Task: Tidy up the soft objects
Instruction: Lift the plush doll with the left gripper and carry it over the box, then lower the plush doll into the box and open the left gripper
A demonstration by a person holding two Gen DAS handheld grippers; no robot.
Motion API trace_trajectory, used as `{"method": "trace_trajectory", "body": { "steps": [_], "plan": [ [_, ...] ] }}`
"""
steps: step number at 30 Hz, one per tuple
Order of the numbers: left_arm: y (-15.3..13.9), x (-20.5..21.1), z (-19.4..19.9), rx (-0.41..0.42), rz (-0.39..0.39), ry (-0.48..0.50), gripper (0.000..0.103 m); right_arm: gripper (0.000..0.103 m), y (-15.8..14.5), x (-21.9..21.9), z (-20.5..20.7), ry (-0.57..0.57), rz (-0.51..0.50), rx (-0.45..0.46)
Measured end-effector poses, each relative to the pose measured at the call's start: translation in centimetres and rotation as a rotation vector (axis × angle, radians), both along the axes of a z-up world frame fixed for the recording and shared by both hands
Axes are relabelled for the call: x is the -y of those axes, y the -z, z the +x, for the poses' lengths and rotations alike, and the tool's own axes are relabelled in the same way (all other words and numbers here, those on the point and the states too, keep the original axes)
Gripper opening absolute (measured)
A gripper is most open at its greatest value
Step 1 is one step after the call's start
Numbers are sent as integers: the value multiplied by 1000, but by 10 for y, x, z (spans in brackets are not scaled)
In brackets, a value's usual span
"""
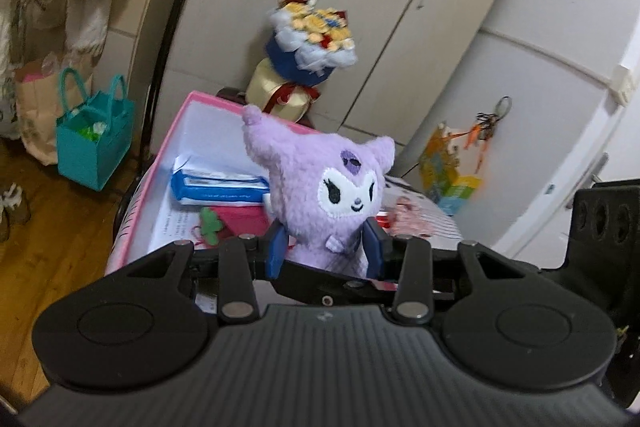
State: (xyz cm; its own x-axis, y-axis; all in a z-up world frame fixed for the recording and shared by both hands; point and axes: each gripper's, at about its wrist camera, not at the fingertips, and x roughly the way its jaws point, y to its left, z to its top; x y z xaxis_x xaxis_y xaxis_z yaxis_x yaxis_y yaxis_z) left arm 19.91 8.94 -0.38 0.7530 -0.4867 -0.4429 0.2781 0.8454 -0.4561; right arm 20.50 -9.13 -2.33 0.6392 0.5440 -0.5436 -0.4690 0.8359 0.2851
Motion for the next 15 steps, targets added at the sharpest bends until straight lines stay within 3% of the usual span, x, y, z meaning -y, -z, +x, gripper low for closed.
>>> {"method": "trace_trajectory", "body": {
  "steps": [7, 15],
  "plan": [
    [21, -13, 34, -87, 2, -21, 39, 58, 19, -18, 37, -16, -27, -84],
    [29, -11, 44, -84, 28, -10, 39, 58, 22, -25, 49, -16, -92, -91]
  ]
}}
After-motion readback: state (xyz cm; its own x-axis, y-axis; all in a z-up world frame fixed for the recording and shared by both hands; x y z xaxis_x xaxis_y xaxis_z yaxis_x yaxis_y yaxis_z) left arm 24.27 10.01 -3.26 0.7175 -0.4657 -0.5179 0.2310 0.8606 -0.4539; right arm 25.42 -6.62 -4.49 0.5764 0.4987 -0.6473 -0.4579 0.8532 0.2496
